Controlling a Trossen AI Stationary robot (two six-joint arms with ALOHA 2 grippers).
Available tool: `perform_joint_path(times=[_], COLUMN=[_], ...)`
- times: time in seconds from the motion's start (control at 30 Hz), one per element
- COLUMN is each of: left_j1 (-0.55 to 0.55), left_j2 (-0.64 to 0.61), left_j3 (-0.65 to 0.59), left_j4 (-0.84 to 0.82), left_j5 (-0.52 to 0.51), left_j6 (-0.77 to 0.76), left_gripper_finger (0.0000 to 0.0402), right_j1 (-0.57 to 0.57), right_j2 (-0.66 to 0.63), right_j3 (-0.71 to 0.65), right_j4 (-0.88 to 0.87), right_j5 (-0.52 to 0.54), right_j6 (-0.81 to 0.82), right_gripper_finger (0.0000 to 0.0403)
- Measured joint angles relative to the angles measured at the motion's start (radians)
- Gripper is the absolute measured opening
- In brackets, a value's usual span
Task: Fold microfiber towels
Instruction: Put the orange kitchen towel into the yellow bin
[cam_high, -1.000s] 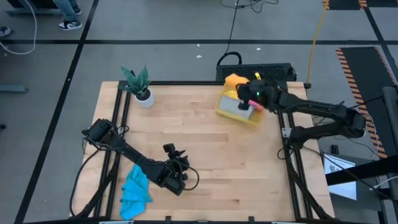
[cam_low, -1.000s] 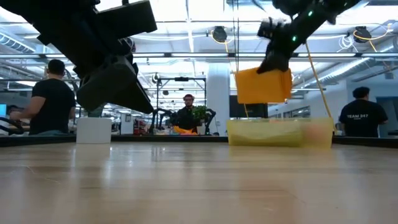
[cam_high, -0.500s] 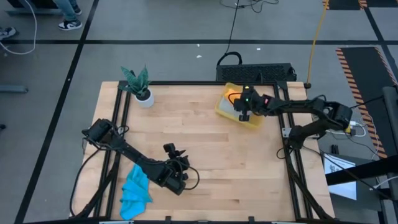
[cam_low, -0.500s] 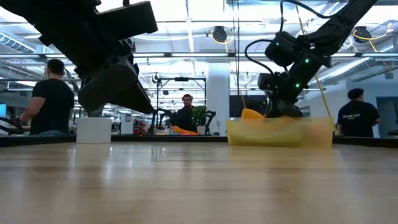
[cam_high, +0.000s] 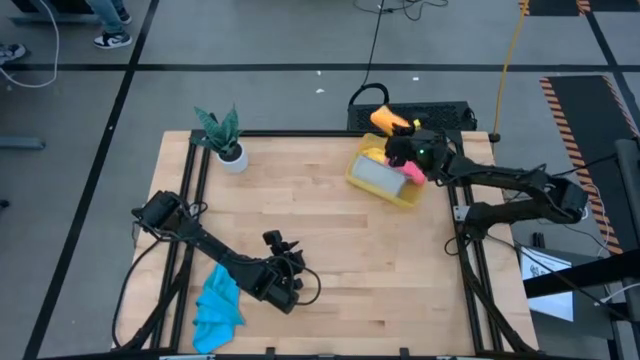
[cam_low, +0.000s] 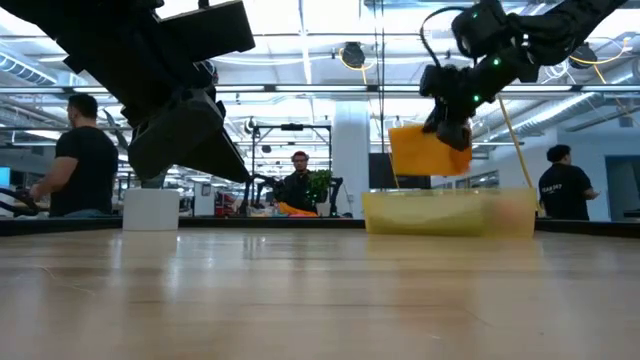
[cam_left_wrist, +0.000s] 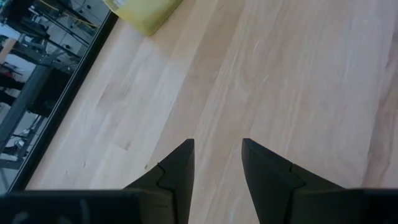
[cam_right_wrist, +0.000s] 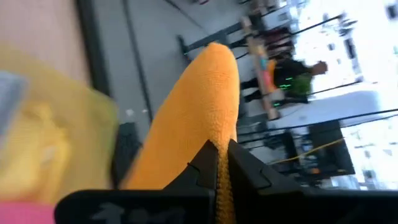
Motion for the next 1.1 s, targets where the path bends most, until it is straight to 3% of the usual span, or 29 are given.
perform_joint_path(times=[0.1,0.33,0.47,0.73,0.93,1.1], left_j1=[0.0,0.0,0.0,0.0,0.0,0.0], left_j2=[0.0,0.0,0.0,0.0,0.0,0.0], left_j3=[0.0,0.0,0.0,0.0,0.0,0.0], left_j4=[0.0,0.005,0.008,0.014,0.02,0.02], left_j5=[0.0,0.0,0.0,0.0,0.0,0.0], left_j6=[0.0,0.0,0.002,0.005,0.007,0.007], left_gripper_finger=[0.0136,0.0136,0.0136,0.0136,0.0136,0.0136], right_j1=[-0.018,-0.04,-0.027,-0.025,-0.025,-0.036], right_j2=[0.002,0.155,0.22,0.215,0.182,0.114], right_j3=[0.0,-0.065,-0.101,-0.114,-0.115,-0.115], right_j4=[0.041,0.052,0.073,0.078,0.126,0.256], right_j5=[-0.012,-0.227,-0.243,-0.423,-0.361,-0.172], right_j6=[-0.026,0.051,0.093,0.241,0.205,0.015], right_gripper_finger=[0.0006,0.0006,0.0006,0.0006,0.0006,0.0006])
